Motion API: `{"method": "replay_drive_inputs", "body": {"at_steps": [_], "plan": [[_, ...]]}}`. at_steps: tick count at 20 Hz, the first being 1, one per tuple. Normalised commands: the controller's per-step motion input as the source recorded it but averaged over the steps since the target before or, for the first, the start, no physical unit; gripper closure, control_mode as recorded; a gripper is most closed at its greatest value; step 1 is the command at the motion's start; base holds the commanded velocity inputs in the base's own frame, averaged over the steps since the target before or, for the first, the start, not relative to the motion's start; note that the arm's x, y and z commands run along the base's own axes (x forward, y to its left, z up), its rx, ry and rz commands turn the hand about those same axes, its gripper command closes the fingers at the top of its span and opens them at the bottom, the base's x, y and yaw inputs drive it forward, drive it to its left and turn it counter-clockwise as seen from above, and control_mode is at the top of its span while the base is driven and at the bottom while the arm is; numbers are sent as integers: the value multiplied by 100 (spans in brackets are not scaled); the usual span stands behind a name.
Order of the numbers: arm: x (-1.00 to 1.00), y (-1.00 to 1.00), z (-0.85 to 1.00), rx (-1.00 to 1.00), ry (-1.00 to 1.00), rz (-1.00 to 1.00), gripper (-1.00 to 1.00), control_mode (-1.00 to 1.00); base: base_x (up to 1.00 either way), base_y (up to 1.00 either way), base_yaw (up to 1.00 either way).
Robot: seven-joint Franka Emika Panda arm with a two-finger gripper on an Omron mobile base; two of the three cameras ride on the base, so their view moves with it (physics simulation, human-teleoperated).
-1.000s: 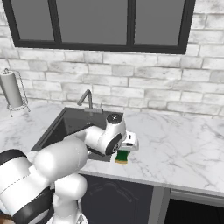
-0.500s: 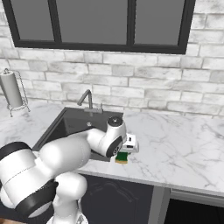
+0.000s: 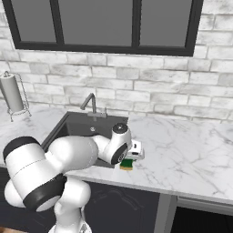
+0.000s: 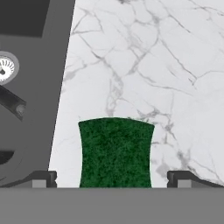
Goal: Pick the pan and sponge and place them into the sink. Then turn on the water.
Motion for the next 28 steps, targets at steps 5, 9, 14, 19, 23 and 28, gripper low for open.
{"method": "replay_drive_inputs", "body": {"at_steps": [5,9,14,19,23,28], "plan": [[10,-3,-16,1,0,0,-100,-100,0,0,0],[4,-15,-16,2,1,0,-100,-100,0,0,0],[4,-11,-20,3,3,0,-100,-100,0,0,0],[4,-2,-25,2,3,0,-100,-100,0,0,0],[8,0,-28,2,3,0,100,-100,0,0,0],[2,-2,-21,2,1,0,100,-100,0,0,0]]}}
